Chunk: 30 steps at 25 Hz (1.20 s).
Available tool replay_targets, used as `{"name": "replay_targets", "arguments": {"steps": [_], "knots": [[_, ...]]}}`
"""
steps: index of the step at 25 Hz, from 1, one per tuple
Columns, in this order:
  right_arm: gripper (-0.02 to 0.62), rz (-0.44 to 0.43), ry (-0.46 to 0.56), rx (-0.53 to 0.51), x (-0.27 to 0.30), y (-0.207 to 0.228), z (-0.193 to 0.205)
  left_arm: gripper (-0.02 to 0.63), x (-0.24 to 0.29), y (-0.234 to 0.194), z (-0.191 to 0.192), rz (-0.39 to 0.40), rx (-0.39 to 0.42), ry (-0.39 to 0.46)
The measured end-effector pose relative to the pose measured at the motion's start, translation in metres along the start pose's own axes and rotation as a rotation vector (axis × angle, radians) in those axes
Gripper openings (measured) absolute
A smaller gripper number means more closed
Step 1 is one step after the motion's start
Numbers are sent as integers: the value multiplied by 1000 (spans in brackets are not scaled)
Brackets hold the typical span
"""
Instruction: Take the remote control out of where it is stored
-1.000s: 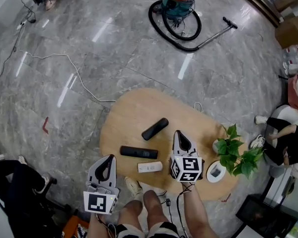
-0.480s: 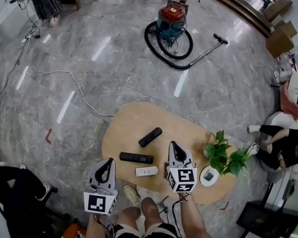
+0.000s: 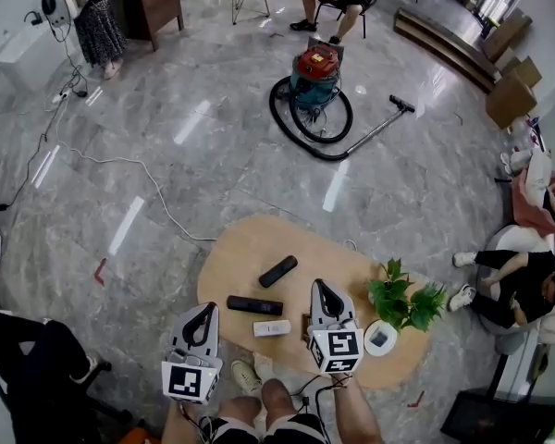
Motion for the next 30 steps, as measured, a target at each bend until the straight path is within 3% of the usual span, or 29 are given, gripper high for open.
{"name": "replay_targets", "arguments": {"steps": [14, 30], "knots": [[8, -63, 53, -55, -61, -49, -68, 5, -60, 3, -78, -31, 36, 58], [8, -104, 132, -70, -121, -90, -114, 5, -109, 8, -125, -52, 59, 130]]}}
Point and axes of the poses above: the fingertips, and each gripper's own axes: x forward along the fingers, y to its right, z out of its underside, the point moved 2 cm from there along -x, backward along the fingers, and after that the axes turned 11 degrees about -z, right-handed, at the moved point
